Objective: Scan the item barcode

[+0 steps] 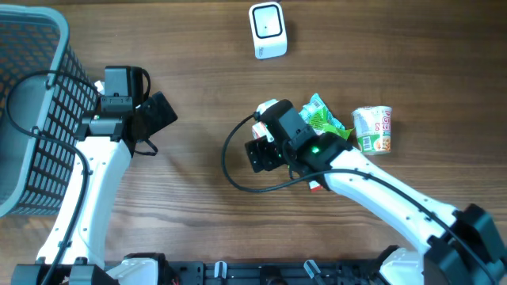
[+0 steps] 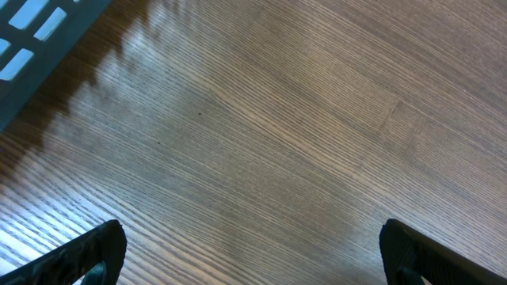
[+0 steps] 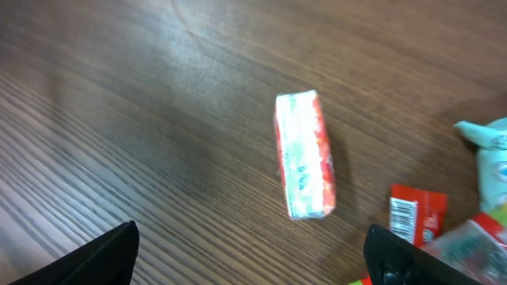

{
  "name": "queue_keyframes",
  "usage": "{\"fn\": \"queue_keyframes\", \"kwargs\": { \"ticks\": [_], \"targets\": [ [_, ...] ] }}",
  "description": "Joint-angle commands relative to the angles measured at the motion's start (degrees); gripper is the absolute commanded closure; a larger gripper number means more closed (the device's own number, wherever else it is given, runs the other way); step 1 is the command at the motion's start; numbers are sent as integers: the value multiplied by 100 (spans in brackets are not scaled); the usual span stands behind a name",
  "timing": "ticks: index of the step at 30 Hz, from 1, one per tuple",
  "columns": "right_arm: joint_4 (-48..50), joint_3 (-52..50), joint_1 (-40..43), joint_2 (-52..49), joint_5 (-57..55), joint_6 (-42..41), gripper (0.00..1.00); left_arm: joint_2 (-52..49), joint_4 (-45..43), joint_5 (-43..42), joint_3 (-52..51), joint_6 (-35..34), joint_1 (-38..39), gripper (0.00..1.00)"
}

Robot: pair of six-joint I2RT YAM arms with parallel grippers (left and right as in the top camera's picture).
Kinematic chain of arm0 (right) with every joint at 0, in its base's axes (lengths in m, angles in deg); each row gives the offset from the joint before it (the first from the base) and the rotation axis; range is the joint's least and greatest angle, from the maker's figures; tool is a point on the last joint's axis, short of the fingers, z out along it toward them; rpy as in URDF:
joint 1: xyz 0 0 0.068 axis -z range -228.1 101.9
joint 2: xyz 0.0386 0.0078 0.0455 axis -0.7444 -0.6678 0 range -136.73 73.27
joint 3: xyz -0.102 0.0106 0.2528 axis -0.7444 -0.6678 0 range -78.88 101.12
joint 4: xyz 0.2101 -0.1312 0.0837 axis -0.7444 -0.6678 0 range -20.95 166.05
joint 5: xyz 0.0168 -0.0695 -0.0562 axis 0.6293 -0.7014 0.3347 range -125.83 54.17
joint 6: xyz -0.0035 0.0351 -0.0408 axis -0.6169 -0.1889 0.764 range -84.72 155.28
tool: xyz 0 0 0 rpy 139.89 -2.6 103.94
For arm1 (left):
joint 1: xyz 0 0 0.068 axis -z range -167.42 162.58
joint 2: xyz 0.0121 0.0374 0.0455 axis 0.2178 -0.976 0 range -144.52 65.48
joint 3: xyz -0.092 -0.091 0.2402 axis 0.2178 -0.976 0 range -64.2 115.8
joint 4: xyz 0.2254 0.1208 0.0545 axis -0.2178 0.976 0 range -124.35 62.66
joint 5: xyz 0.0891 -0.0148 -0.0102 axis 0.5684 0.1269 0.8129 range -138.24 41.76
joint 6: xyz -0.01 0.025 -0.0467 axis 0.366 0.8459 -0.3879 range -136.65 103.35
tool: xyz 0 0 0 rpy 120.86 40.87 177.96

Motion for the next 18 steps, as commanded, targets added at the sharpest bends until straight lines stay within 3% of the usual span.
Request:
{"fn": "queue_keyframes", "kwargs": {
  "ticks": [1, 7, 9, 11, 18],
  "targets": [
    [142, 44, 181, -284, 177, 149, 15, 72, 2, 55, 7, -31, -22, 0],
    [225, 44, 232, -297, 162, 9, 14, 72, 2, 55, 7, -31, -22, 0],
    [227, 44, 232, -417, 160, 238, 22, 72, 2, 52, 7, -31, -22, 0],
    [251, 44, 232, -710, 129, 238, 41, 72, 2, 55, 7, -31, -22, 0],
    [247, 44, 238, -852, -275, 323, 50, 72, 2, 55, 7, -31, -22, 0]
  ]
}}
